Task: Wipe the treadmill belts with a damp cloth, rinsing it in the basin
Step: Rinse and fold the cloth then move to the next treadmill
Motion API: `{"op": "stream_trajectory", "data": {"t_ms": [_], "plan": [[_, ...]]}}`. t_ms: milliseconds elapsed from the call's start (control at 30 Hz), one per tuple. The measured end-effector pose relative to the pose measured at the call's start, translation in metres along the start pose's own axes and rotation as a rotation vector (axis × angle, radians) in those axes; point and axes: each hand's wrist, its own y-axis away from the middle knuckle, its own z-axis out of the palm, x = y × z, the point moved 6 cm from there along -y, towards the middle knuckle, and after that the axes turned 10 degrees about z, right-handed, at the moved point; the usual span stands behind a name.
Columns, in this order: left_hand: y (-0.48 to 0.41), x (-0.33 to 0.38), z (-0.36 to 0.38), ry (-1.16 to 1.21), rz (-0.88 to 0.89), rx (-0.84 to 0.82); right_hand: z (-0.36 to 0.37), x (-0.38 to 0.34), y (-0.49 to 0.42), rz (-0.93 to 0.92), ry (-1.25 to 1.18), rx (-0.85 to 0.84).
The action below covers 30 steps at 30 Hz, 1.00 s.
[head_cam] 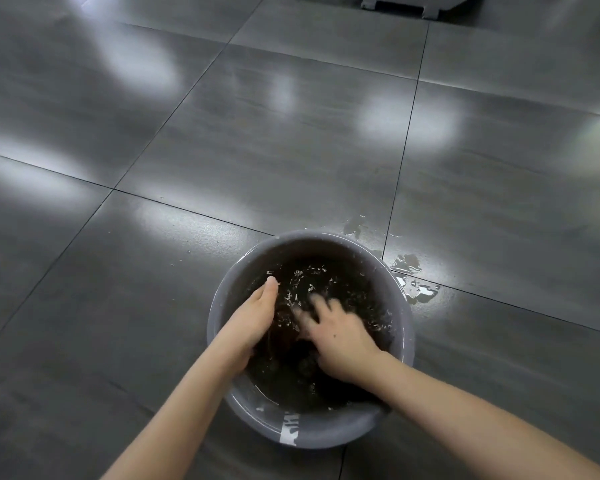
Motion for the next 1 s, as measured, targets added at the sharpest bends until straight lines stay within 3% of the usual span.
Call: {"op": "stream_trajectory", "data": {"t_ms": [67,133,233,333,433,567,667,800,1000], "plan": [[0.003,0.002,0.000,0.019,-0.038,0.003,-0.006,0.001,0.001,-0.028,-0.027,-0.003],[0.002,-0.002,-0.001,0.053,-0.106,0.012,-0.008,0.015,-0.005,0.112,-0.014,-0.013],[0.003,-0.006,0.006,0.143,-0.142,-0.010,-0.011,0.021,-0.003,0.245,-0.371,-0.071],[0.004,-0.009,0.014,0.196,-0.157,-0.028,-0.046,0.003,0.013,0.119,-0.821,0.093],[0.001,-0.012,0.024,0.470,-0.163,-0.064,-0.079,-0.011,0.040,-0.049,-1.102,0.198],[-0.006,-0.010,0.028,0.752,-0.162,0.027,-0.082,-0.015,0.051,-0.034,-1.308,0.136],[-0.006,-0.013,0.034,0.815,-0.172,0.055,-0.070,-0.015,0.047,0.118,-1.235,0.152],[0.004,-0.005,0.048,0.827,-0.096,0.064,-0.069,-0.015,0.041,0.232,-0.968,0.391],[0.002,0.003,0.034,0.638,0.074,0.366,-0.071,-0.015,0.035,0.241,-1.053,0.540]]}}
